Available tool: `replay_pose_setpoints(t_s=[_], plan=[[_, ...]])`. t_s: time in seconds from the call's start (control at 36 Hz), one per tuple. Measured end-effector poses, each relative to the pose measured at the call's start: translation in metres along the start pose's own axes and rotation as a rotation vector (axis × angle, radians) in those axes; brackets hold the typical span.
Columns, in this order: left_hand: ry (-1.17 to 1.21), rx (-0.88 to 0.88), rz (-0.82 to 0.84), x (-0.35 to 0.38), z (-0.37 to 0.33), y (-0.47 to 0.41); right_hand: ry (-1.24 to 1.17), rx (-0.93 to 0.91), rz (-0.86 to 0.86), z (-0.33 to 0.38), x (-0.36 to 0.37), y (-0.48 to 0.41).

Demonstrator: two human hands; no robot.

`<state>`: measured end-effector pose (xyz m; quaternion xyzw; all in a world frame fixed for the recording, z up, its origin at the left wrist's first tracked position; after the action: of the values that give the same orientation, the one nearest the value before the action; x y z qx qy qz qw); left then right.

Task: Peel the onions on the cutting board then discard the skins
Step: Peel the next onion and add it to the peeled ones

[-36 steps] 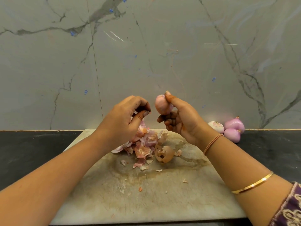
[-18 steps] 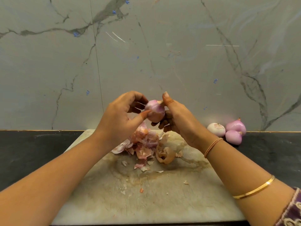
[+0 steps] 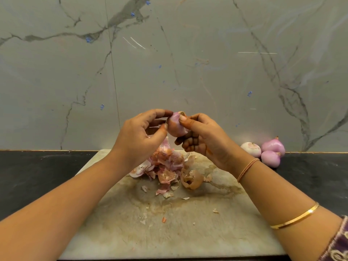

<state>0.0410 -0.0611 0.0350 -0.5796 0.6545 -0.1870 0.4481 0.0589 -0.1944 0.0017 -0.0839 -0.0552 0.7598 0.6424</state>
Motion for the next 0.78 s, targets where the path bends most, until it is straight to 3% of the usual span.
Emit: replay_pose_setpoints(t_s=[0.53,0.78], plan=[[0.249,-0.212,-0.018,0.009,0.014,0.004,0.013,-0.032,0.021,-0.002,0.004,-0.002],[0.257,-0.207,-0.031,0.004,0.012,0.002,-0.018,-0.039,0.029,0.001,0.003,-0.001]])
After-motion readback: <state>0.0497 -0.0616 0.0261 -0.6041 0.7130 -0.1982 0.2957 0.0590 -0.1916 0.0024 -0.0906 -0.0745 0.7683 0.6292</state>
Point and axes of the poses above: each hand's wrist, its own y-axis away from the middle knuckle, its own x-axis out of the palm, z = x × y, the point moved 9 cm from there along -y, towards the middle knuckle, and after that the axes turned 4 degrees about x, right-handed, at the moved point
